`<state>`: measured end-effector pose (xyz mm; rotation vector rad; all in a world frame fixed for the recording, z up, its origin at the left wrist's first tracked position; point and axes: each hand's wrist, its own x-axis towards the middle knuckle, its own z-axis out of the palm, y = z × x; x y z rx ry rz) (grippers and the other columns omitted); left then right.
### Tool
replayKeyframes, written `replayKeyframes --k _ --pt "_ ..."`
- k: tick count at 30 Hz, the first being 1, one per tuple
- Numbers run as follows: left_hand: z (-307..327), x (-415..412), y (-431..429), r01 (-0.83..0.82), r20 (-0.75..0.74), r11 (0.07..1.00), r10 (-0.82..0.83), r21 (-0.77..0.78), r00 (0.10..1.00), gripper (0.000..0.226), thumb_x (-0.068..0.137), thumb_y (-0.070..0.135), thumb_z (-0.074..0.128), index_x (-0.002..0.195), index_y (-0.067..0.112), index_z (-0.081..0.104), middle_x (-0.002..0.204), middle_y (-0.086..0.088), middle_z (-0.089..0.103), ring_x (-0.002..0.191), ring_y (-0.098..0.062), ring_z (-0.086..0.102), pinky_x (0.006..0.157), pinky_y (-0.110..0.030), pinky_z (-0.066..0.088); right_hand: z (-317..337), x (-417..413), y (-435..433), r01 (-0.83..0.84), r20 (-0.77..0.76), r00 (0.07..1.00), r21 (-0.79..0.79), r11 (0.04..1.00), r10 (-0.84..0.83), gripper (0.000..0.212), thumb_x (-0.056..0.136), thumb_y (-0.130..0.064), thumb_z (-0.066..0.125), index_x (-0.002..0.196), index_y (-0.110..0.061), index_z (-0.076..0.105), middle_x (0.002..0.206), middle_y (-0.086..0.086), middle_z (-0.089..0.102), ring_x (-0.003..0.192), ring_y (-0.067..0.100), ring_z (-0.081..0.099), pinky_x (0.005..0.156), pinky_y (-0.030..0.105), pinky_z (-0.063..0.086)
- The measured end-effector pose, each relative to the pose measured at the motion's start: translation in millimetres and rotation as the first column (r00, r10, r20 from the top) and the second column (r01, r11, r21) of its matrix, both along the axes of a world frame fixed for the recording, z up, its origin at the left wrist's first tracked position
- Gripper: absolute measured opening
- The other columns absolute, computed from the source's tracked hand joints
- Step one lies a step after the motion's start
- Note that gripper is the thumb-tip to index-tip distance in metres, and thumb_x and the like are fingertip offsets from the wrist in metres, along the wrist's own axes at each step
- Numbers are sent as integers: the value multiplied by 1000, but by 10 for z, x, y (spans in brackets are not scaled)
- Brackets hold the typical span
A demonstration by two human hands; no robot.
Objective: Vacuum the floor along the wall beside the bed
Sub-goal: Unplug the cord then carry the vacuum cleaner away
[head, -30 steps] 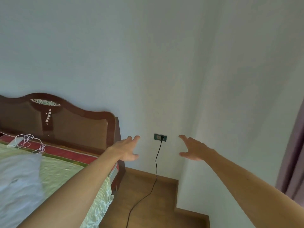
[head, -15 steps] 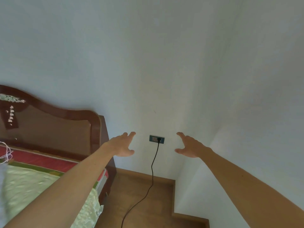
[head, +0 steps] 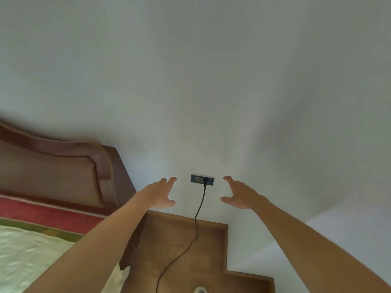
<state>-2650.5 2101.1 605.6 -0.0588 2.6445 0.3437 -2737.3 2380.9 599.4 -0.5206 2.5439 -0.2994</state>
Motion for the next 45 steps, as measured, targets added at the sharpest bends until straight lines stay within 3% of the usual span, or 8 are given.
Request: replayKeyframes --k 5,19,25,29,33,36,41,45 --pt "-348 -297 22 -28 76 999 26 26 997 83 95 40 60 158 25 8 151 -10 38 122 -29 56 100 -39 51 -435 -461 -178 13 83 996 -43 999 -9 77 94 -45 59 154 -24 14 129 11 54 112 25 56 88 32 47" --pt "-1777 -744 51 -61 309 984 6 170 951 81 93 32 58 158 25 10 156 -11 34 129 -29 51 105 -43 47 -1752 -781 -471 191 265 952 -122 974 -153 73 94 -45 58 153 -26 19 140 10 49 125 26 51 100 39 45" --pt "-2385 -868 229 -119 315 948 21 296 949 79 94 23 61 157 29 13 155 -8 38 137 -27 45 112 -42 41 -2107 -858 -759 412 182 911 -343 844 -371 55 95 -38 58 143 -20 37 133 6 50 116 22 55 97 43 49" --pt "-2723 -887 394 -193 254 901 96 390 962 74 96 18 61 156 31 20 155 -3 40 144 -23 38 116 -41 34 -2329 -883 -956 513 195 855 -454 728 -481 45 94 -34 62 132 -15 47 111 5 60 97 22 62 79 34 50" --pt "-3043 -861 543 -259 248 844 156 469 956 60 99 21 56 151 36 29 150 0 46 135 -21 47 111 -40 41 -2502 -917 -1043 569 162 796 -527 631 -583 34 94 -26 64 121 -9 53 95 4 68 75 16 65 67 26 48" --pt "-3191 -804 615 -276 258 803 158 528 953 48 102 25 51 147 33 37 140 1 56 117 -18 62 96 -34 53 -2581 -944 -1056 581 130 758 -580 571 -640 23 93 -23 66 110 -10 57 79 -4 66 65 11 62 63 26 47" --pt "-3287 -651 670 -274 220 761 175 588 960 33 103 23 52 135 25 51 131 -1 64 117 -13 63 94 -24 49 -2682 -936 -1114 556 100 740 -646 522 -665 14 94 -18 65 101 -11 55 69 -7 60 56 7 55 57 21 43" --pt "-3350 -571 679 -254 157 744 200 618 967 18 101 18 56 119 20 59 114 1 70 107 -12 67 93 -33 56 -2740 -899 -1151 545 95 725 -684 485 -682 13 94 -15 64 97 -10 52 67 2 63 57 18 59 58 33 49"
